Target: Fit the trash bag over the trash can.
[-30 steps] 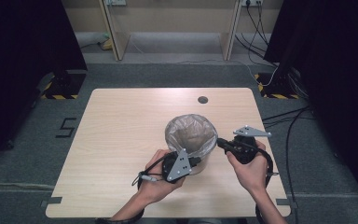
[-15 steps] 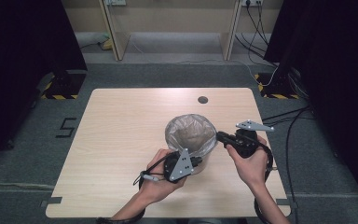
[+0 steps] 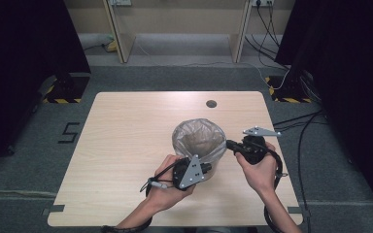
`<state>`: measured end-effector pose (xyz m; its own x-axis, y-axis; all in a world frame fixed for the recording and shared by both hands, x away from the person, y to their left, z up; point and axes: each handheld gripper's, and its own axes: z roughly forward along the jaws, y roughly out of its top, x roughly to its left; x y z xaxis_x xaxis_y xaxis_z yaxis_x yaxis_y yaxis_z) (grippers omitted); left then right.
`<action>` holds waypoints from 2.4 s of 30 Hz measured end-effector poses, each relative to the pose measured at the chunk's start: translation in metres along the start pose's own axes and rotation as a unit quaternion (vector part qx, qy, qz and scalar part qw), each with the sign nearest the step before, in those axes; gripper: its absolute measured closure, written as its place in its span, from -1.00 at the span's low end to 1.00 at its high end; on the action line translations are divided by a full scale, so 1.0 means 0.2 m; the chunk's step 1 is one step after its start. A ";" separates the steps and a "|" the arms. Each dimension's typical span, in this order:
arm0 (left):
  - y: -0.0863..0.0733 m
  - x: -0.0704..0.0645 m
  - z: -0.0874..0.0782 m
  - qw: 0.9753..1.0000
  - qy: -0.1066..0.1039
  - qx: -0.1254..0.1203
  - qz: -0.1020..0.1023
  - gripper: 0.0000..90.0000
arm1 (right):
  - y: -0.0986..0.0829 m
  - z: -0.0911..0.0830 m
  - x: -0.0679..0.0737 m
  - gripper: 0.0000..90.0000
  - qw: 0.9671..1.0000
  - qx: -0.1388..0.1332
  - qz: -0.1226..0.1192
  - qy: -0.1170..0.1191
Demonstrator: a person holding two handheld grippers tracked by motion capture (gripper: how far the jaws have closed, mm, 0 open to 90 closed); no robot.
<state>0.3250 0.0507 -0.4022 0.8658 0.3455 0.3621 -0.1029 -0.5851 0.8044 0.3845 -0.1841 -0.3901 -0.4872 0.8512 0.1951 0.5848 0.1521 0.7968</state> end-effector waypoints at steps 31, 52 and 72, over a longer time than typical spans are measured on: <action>-0.08 0.51 -0.17 0.974 0.044 -0.079 -0.207 0.41 | 0.03 -0.07 -0.01 0.28 0.999 -0.024 -0.018 -0.025; -0.09 0.63 0.10 0.985 0.049 0.042 -0.160 0.68 | 0.04 -0.06 -0.01 0.18 0.999 -0.019 -0.021 -0.023; -0.05 0.61 0.00 0.986 0.071 0.023 -0.152 0.56 | 0.07 -0.09 0.01 0.14 0.999 -0.028 -0.034 -0.019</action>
<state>0.4319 0.0987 -0.3651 0.7756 0.6074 0.1717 0.1760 -0.4694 0.8653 0.3803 -0.1898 -0.3695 -0.4983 0.8588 0.1190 0.5143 0.1823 0.8380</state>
